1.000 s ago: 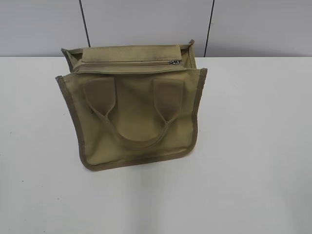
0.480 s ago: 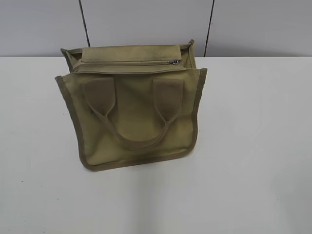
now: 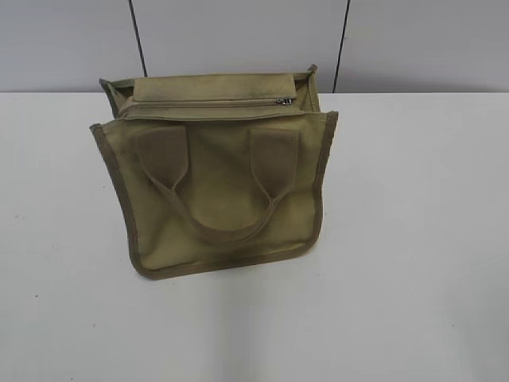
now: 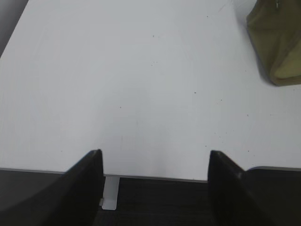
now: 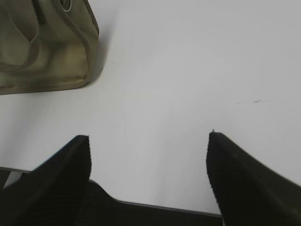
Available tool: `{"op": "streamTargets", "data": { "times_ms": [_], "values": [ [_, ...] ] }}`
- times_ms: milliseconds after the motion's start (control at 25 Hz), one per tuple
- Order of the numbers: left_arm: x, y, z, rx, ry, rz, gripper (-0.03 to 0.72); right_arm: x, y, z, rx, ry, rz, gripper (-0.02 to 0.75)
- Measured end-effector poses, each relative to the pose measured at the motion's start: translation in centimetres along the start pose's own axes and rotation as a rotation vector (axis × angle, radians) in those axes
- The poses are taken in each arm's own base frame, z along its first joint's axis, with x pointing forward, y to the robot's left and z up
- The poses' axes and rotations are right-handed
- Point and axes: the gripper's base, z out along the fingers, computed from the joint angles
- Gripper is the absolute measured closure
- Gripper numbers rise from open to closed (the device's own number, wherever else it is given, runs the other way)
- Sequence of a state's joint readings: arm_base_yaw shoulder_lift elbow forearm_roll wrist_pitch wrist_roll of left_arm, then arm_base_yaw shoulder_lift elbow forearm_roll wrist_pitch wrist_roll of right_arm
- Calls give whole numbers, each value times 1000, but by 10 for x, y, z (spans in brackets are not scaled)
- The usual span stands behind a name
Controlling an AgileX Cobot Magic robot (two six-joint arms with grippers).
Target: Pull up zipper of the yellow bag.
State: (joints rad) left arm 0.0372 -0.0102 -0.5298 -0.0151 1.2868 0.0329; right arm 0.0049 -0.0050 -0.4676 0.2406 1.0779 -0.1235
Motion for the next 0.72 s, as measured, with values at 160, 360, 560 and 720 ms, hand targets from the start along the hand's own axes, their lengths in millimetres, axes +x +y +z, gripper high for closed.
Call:
{"op": "streamTargets", "data": {
  "times_ms": [160, 360, 560, 720],
  "values": [
    [0, 0, 0, 0, 0, 0, 176, 0, 0, 0, 0, 0, 0, 153],
    [0, 0, 0, 0, 0, 0, 199, 0, 0, 0, 0, 0, 0, 153],
    [0, 0, 0, 0, 0, 0, 208, 0, 0, 0, 0, 0, 0, 153],
    [0, 0, 0, 0, 0, 0, 208, 0, 0, 0, 0, 0, 0, 153]
  ]
}}
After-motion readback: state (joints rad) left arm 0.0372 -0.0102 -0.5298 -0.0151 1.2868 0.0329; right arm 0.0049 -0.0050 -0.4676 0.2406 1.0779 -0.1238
